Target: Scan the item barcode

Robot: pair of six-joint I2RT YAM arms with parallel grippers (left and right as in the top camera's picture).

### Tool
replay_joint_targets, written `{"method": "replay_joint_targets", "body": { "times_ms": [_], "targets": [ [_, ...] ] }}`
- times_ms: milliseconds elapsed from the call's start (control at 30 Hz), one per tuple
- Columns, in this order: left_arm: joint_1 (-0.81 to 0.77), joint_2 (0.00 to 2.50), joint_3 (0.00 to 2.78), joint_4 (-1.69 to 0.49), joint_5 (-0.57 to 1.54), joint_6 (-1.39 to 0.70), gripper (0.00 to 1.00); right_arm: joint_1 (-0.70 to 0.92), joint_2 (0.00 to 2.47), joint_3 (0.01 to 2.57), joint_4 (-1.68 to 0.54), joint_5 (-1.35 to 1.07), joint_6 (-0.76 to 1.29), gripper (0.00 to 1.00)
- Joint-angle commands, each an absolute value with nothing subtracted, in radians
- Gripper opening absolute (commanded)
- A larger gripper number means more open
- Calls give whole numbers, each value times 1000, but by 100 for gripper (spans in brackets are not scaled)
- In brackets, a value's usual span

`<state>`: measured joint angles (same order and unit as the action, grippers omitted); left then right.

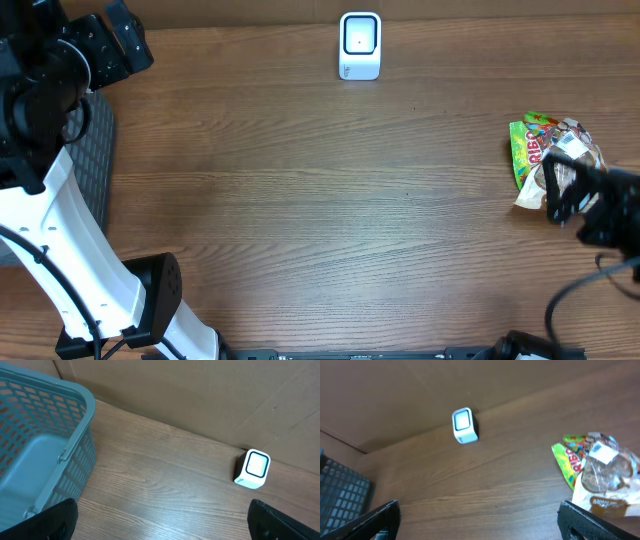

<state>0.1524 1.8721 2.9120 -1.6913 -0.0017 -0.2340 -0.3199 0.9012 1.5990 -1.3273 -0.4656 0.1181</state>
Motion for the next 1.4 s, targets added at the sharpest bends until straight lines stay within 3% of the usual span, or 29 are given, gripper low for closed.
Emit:
{"method": "replay_joint_targets", "body": {
  "times_ms": [0, 267, 400, 533, 833, 1033, 1367],
  "targets": [
    [157, 1878, 2915, -1689, -10, -240, 100, -315, 836, 1605, -1353, -463, 94, 100],
    [157, 1877, 2915, -1689, -10, -240, 100, -315, 806, 1558, -1374, -293, -61, 100],
    [157, 1877, 2915, -1689, -10, -240, 100, -261, 698, 1291, -1060, -234, -60, 100],
    [157, 1877, 2915, -1689, -10, -240, 100, -163, 470, 846, -606, -209, -60, 100],
    [157, 1877, 2915, -1689, -10, -240, 100, -58, 162, 209, -95, -202, -52, 100],
    [157, 1877, 2915, -1689, -10, -240, 100, -25, 64, 13, -6, -203, -52, 100],
    [157, 1877, 2915, -1689, -10, -240, 100, -27, 2, 8, -65, -176, -54, 100]
  ]
}}
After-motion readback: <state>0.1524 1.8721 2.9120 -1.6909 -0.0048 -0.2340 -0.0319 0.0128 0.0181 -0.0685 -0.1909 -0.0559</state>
